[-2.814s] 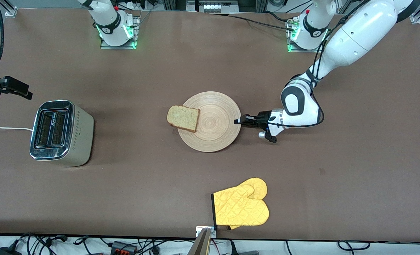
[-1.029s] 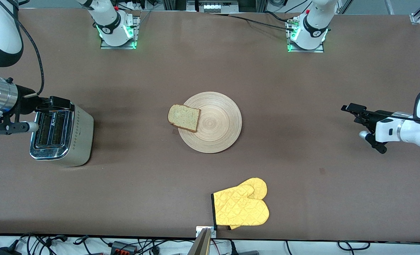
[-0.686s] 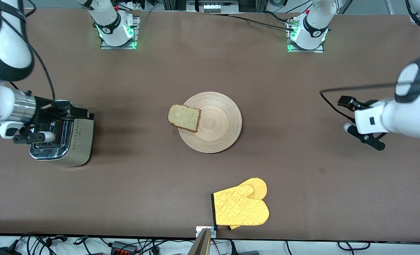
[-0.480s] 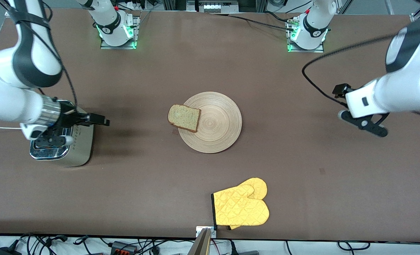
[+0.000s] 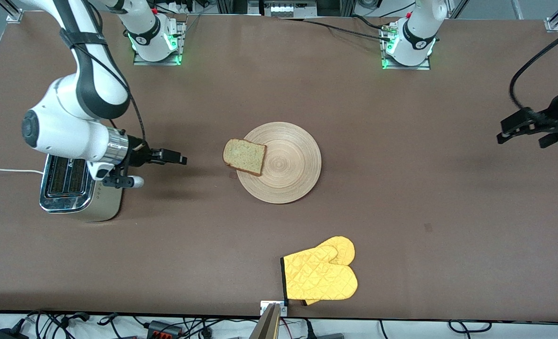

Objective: Move plate and put bread in toaster
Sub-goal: 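Grasp the bread slice edge with the right gripper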

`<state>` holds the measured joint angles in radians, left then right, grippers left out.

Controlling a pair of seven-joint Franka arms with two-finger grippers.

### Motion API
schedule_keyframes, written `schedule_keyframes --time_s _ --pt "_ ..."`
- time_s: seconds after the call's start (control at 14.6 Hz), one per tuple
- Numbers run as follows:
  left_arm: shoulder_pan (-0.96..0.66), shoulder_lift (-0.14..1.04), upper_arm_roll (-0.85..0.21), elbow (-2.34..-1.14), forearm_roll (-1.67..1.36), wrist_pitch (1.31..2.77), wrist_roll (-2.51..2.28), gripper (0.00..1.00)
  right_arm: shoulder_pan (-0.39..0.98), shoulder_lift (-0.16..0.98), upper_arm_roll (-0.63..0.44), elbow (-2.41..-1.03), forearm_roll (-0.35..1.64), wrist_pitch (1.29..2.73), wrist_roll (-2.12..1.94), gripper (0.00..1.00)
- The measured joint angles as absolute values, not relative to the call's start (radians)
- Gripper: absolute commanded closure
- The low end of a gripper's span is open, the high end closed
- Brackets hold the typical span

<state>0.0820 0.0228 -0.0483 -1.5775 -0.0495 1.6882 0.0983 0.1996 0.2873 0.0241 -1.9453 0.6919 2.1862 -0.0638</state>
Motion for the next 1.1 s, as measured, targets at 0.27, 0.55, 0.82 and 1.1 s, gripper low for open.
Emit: schedule_keyframes --time_s 0.27,0.55,0.82,1.1 --pt "0.014 -0.102 -0.042 -1.671 -0.003 1.643 0.080 0.00 0.289 0.307 0.025 -2.103 0.924 2.418 -0.271 0.00" --pt "0.011 -0.082 -0.034 -1.668 0.001 1.623 0.077 0.00 0.371 0.363 0.026 -2.130 0.976 2.506 -0.363 0.00" --pt "0.011 -0.066 -0.032 -1.663 0.001 1.623 0.077 0.00 0.383 0.368 0.024 -2.168 1.092 2.512 -0.478 0.00" --pt "0.011 -0.066 -0.033 -1.661 0.001 1.623 0.077 0.00 0.383 0.369 0.024 -2.173 1.127 2.512 -0.495 0.09"
